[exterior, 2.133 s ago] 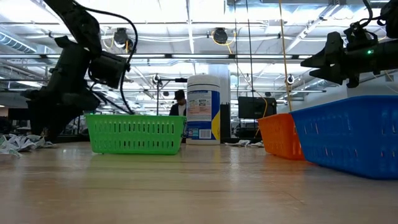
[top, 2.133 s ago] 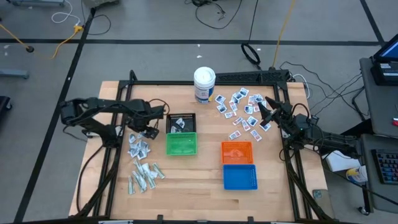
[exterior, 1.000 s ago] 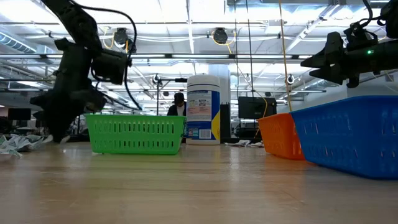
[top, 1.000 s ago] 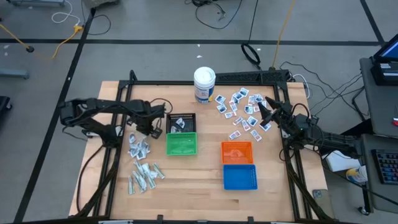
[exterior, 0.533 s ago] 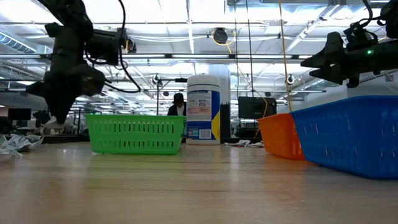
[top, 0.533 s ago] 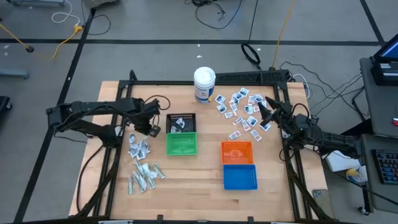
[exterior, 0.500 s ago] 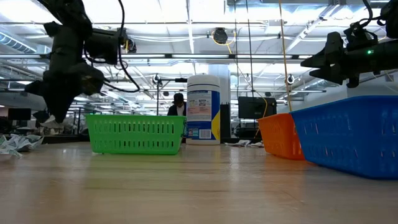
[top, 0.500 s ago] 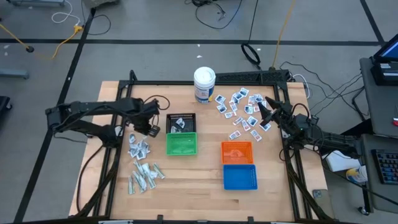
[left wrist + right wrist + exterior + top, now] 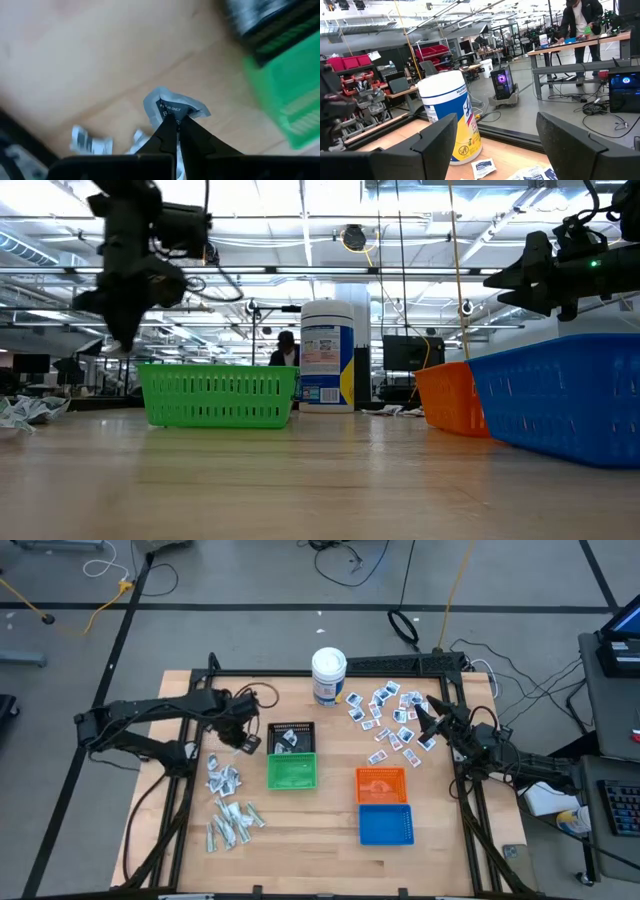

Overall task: Pick & Place First Aid Supplies
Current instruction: Put the black pad into the black bin

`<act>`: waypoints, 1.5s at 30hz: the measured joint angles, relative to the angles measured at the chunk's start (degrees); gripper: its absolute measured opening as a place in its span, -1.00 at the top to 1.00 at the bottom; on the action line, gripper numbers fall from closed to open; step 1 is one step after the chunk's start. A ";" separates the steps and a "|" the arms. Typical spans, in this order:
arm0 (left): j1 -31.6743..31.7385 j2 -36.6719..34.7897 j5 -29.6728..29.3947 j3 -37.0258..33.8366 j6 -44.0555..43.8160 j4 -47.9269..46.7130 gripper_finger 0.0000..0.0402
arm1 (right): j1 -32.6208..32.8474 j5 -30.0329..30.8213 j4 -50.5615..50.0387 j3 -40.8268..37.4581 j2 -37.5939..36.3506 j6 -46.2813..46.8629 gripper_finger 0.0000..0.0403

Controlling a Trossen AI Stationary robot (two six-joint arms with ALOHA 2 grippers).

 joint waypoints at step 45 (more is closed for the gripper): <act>-6.58 33.11 -7.36 27.23 20.65 4.67 0.99 | 0.00 0.01 -0.01 -0.02 -0.02 0.00 -0.33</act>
